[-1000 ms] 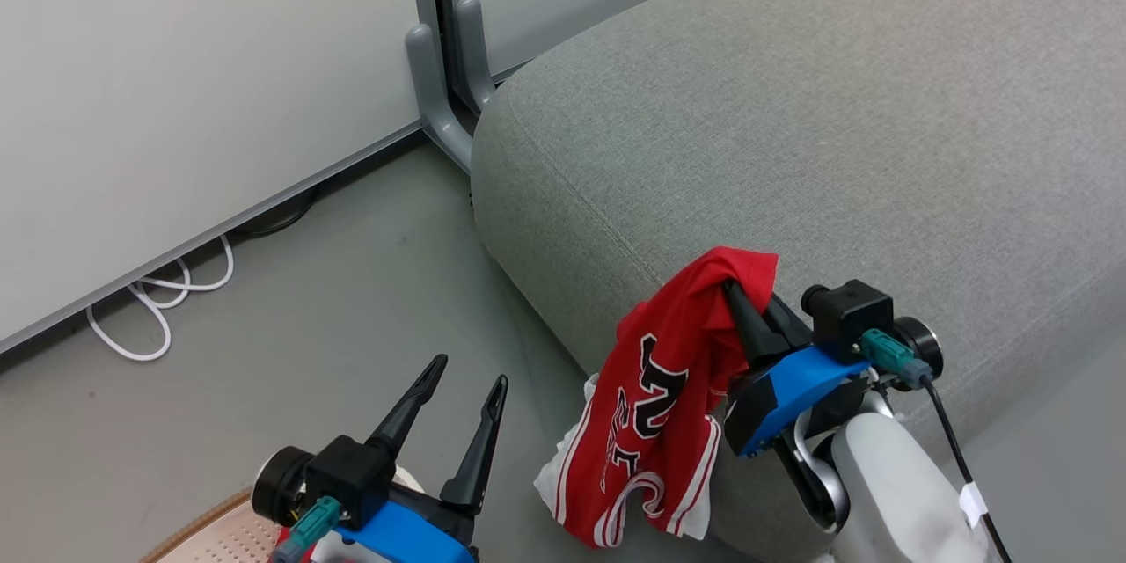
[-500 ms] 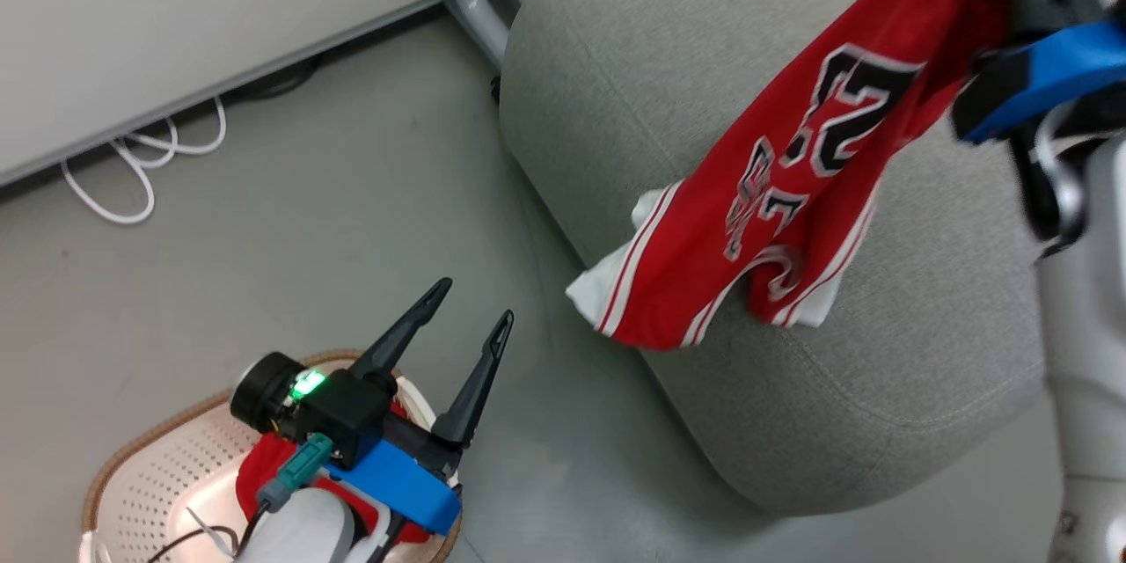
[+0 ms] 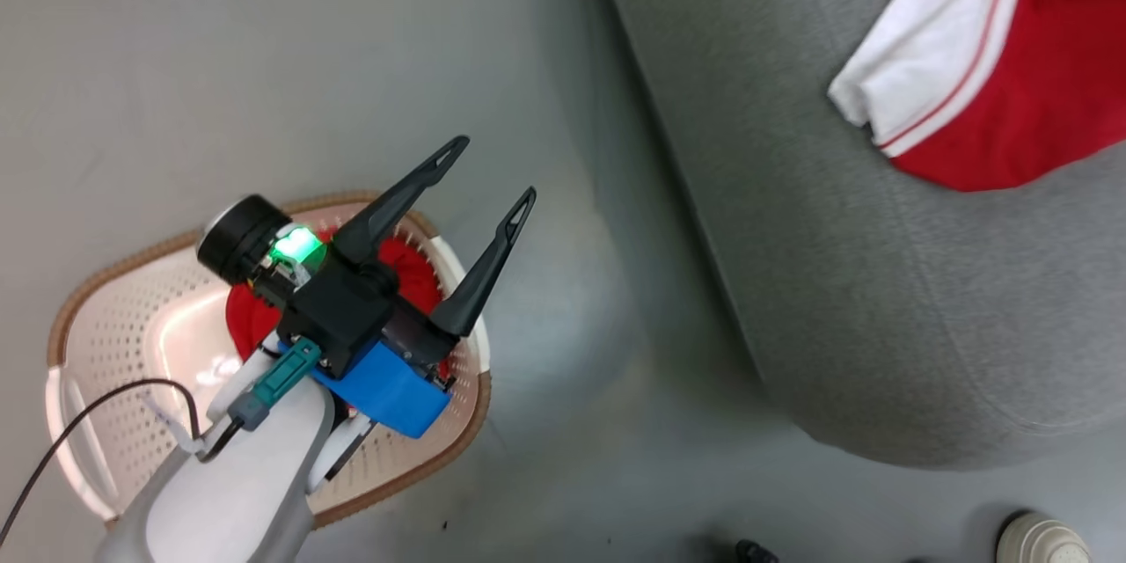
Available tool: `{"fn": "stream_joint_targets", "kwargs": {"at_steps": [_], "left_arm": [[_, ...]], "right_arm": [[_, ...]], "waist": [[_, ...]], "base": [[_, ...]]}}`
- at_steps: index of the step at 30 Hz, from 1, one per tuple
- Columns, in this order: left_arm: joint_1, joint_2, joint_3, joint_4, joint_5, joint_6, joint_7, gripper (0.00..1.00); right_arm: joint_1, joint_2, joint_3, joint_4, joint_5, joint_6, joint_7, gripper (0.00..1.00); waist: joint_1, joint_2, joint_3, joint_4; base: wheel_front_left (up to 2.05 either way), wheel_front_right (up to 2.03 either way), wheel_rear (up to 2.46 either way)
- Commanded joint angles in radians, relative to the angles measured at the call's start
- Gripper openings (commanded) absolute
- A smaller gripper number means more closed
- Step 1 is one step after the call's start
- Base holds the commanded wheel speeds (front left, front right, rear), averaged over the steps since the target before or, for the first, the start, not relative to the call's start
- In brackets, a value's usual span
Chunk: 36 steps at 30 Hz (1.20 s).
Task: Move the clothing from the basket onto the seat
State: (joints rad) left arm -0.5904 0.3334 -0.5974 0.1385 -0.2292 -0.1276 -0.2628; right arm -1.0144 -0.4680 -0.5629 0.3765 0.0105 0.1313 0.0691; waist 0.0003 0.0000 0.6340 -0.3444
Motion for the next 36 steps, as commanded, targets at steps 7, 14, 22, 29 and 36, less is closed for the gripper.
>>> {"fn": "stream_joint_targets", "kwargs": {"at_steps": [7,14,22,29,36], "left_arm": [[-0.061,0.015,-0.023,-0.004,-0.005,-0.004,-0.003,1.0],[-0.064,0.011,-0.019,0.005,-0.013,-0.004,-0.003,1.0],[-0.02,-0.006,0.005,0.024,-0.025,0.008,-0.003,1.0],[0.067,-0.062,0.043,0.05,-0.048,0.008,-0.003,1.0],[0.203,-0.13,0.108,0.08,-0.058,0.007,-0.003,1.0]], "right_arm": [[0.084,0.087,-0.072,0.15,-0.038,-0.001,-0.073,0.0],[0.11,0.149,-0.089,0.277,-0.089,-0.001,-0.137,0.0],[0.091,0.165,-0.083,0.326,-0.137,-0.001,-0.171,1.0],[0.162,0.155,0.003,0.33,-0.161,-0.001,-0.202,1.0],[0.324,0.169,0.12,0.276,-0.128,-0.001,-0.229,1.0]], "waist": [[-0.0003,0.0,0.099,0.06],[-0.0003,0.0,0.085,0.069],[-0.0003,0.0,0.026,0.07],[-0.0003,0.0,-0.124,0.081],[-0.0003,0.0,-0.322,0.114]], "base": [[0.0,0.0,0.0],[0.0,0.0,0.0],[0.0,0.0,0.0],[0.0,0.0,0.0],[0.0,0.0,0.0]]}}
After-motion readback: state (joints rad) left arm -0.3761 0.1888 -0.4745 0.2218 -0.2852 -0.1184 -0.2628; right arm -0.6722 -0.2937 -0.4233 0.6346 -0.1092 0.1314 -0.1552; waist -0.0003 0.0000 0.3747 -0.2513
